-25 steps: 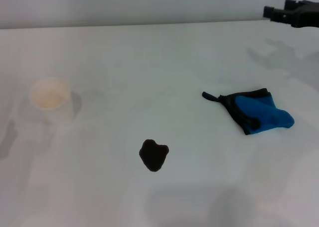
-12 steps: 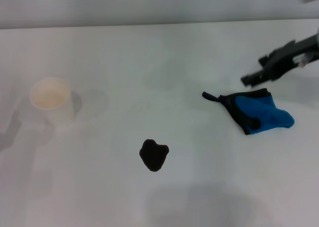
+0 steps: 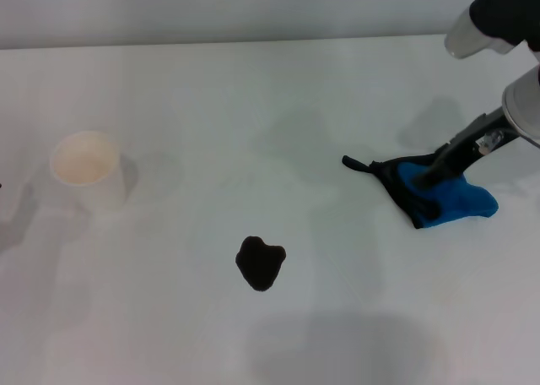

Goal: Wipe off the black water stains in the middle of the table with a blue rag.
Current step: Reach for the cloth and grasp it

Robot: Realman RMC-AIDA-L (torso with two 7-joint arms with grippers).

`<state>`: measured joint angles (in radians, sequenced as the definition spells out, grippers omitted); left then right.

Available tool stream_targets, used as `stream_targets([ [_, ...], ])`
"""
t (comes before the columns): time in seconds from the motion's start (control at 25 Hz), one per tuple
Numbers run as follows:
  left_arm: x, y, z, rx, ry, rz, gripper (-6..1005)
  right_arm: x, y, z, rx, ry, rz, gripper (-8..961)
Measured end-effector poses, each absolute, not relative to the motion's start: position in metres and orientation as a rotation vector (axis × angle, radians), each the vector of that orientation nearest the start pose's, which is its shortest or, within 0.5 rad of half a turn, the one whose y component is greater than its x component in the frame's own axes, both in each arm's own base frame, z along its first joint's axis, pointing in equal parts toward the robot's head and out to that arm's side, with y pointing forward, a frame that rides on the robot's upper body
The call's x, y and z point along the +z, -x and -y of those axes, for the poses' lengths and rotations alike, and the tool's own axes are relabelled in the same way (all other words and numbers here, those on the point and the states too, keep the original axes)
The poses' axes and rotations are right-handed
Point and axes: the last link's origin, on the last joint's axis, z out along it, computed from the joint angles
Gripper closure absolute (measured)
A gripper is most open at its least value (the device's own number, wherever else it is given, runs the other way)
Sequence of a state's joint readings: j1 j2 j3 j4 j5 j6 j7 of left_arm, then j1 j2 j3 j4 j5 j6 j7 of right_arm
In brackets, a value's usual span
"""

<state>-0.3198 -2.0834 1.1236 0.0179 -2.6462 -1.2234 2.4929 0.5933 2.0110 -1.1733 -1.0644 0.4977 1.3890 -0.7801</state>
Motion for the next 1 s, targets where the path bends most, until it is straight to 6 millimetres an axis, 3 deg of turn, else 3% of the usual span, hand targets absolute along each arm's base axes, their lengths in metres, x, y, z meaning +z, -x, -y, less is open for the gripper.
stream_targets([
  [0.12, -0.015, 0.377, -0.274, -0.839, 1.592, 0.946, 113, 0.029, -0.274, -0.375, -0.517, 2.419, -1.061, 233],
  [0.88, -0.015, 0.370, -0.281, -0.858, 1.618, 0.924, 112, 0.018, -0.288, -0.374, -0.552, 2.398, -1.106, 277],
  [1.0, -0.015, 0.370, -0.281, -0.859, 1.615, 0.925, 112, 0.020, -0.288, -0.378, -0.533, 2.382, -1.087, 398],
])
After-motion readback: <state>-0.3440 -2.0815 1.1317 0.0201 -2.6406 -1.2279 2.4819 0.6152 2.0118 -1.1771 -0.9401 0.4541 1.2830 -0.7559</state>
